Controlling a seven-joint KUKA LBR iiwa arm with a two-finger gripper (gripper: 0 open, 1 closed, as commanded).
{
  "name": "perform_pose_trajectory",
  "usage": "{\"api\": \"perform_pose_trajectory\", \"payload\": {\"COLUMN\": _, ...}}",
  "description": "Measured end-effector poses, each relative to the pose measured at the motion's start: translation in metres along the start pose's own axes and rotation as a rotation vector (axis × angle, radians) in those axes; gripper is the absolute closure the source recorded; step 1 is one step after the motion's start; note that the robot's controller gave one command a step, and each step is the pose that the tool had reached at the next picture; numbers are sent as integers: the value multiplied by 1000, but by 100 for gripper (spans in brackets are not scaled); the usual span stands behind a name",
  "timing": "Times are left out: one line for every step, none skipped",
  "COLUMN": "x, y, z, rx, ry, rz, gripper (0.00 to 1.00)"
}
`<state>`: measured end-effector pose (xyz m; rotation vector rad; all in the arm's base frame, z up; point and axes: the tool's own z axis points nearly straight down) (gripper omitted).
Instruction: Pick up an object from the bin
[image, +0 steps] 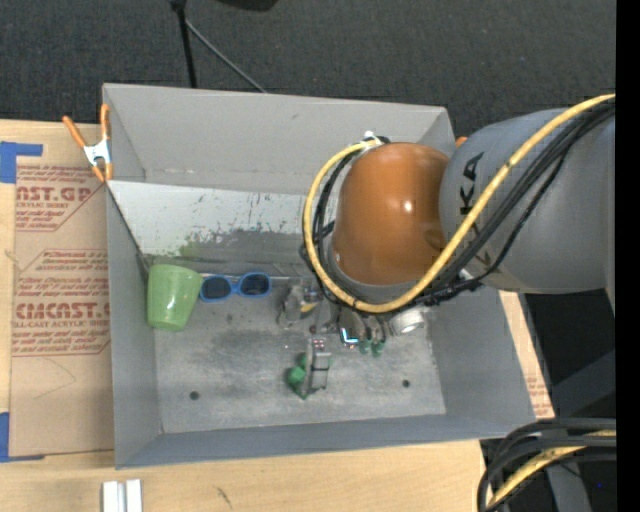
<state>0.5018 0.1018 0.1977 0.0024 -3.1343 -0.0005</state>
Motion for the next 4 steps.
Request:
{"api": "perform_pose_trajectory", "payload": {"x": -3, "y": -39, "z": 50, "rx": 2, "ry": -4, "rz": -206, "gripper": 0}}
{"api": "perform_pose_trajectory", "payload": {"x": 1, "y": -47, "z": 132, "rx": 1, "ry": -2, "rz": -321, "gripper": 0}}
{"api": "perform_pose_trajectory", "payload": {"x": 0, "y": -47, "z": 129, "rx": 0, "ry": -6, "rz": -321, "gripper": 100}}
{"api": "perform_pose_trajectory", "payload": {"x": -47, "y": -27, "z": -59, "rx": 1, "ry": -20, "rz": -333, "gripper": 100}}
